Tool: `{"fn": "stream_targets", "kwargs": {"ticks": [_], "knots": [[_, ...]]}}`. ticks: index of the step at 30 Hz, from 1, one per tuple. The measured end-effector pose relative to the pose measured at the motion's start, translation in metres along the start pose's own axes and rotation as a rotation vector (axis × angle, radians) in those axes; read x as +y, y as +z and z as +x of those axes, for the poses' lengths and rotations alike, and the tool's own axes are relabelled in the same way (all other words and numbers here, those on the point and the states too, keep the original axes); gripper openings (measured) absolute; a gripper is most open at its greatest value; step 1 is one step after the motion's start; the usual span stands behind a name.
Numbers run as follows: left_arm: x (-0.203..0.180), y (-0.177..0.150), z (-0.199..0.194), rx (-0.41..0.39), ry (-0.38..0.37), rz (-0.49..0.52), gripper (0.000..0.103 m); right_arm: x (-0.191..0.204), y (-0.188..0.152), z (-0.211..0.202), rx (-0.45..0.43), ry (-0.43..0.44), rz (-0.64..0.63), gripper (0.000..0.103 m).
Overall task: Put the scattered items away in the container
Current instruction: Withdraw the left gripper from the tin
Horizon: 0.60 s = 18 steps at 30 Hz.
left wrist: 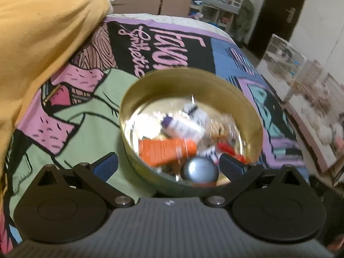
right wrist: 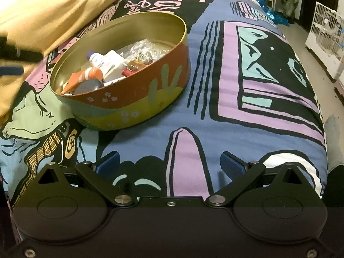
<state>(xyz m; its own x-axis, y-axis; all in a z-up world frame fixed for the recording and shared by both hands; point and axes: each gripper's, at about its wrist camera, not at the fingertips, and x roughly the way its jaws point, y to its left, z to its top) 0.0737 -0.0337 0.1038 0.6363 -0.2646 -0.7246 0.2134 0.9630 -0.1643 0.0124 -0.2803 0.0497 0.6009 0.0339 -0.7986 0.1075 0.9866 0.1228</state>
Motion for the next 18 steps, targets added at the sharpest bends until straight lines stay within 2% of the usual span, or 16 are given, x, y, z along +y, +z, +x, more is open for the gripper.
{"fn": "stream_targets", "kwargs": {"ticks": [8, 13, 18], "knots": [[-0.004, -0.051, 0.012, 0.030, 0.010, 0.069, 0.103, 0.001, -0.001, 0.004, 0.009, -0.010, 0.004, 0.100], [-0.001, -0.074, 0.018, 0.036, 0.012, 0.043, 0.103, 0.003, -0.002, 0.007, 0.018, -0.012, -0.004, 0.100], [-0.003, -0.091, 0.026, 0.032, 0.035, 0.075, 0.103, 0.006, -0.004, 0.007, 0.017, -0.005, -0.014, 0.100]]}}
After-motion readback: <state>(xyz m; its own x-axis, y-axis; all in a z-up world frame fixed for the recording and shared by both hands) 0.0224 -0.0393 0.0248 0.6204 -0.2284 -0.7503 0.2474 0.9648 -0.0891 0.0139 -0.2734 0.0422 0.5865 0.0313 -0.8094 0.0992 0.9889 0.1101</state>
